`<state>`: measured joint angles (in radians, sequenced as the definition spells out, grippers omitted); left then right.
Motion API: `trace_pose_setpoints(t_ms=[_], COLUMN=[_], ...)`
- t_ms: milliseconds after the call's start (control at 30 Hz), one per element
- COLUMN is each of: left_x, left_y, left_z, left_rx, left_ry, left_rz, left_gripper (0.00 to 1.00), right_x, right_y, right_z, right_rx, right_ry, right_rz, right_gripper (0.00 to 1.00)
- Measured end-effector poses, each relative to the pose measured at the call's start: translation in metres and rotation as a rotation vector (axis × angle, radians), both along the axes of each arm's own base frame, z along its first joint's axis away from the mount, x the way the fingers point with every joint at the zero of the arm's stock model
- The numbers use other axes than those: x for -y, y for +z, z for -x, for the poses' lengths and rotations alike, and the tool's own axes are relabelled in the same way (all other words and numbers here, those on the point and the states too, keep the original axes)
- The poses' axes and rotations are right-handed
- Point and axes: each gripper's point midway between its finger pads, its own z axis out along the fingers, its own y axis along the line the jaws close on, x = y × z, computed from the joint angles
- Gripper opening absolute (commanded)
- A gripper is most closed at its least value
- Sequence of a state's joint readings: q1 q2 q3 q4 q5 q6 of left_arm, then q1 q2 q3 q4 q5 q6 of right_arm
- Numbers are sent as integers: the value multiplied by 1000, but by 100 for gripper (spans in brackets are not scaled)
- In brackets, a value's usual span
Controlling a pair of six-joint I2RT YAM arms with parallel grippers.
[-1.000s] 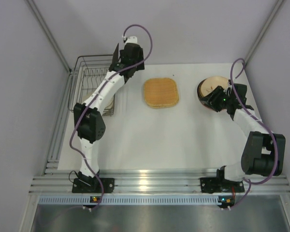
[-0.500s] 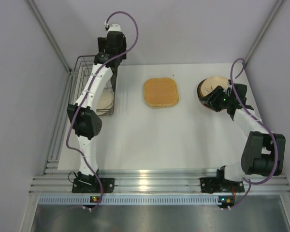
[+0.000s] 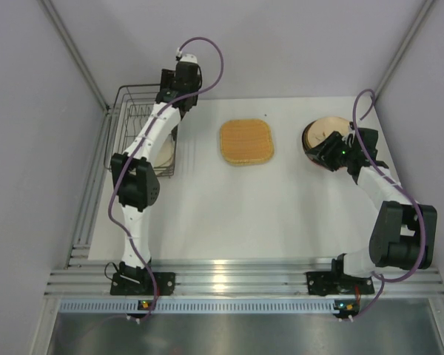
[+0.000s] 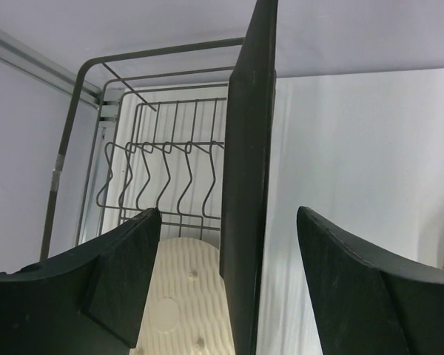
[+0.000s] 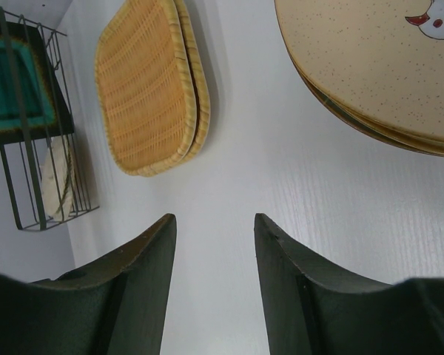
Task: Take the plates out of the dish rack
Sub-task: Grab a plate with the left arm
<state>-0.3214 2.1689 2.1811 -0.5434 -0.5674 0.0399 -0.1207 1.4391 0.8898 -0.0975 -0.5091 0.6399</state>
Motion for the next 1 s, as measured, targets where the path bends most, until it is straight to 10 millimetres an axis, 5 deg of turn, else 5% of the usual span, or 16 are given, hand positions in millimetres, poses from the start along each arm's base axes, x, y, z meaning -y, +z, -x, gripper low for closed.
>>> trace_pose_setpoints(t_ms=[267,400,700,1000], left_x=[-13,-12,-15,-8], left_y=[-15,-28,-26,-23], left_z=[-8,-12,-6,-2], left_rx=[-2,-18,-40,-42], left_ry=[62,70,76,78], left_rz=[-83,-115,-229,-316], left_gripper=[74,58,1,0], right_x=[0,0,0,0], right_y=[-1,-1,-1,-1], right_z=[0,0,0,0], right_rx=[-2,-2,-3,-3], right_ry=[0,0,0,0], right_rz=[0,0,0,0], right_gripper=[46,46,46,46])
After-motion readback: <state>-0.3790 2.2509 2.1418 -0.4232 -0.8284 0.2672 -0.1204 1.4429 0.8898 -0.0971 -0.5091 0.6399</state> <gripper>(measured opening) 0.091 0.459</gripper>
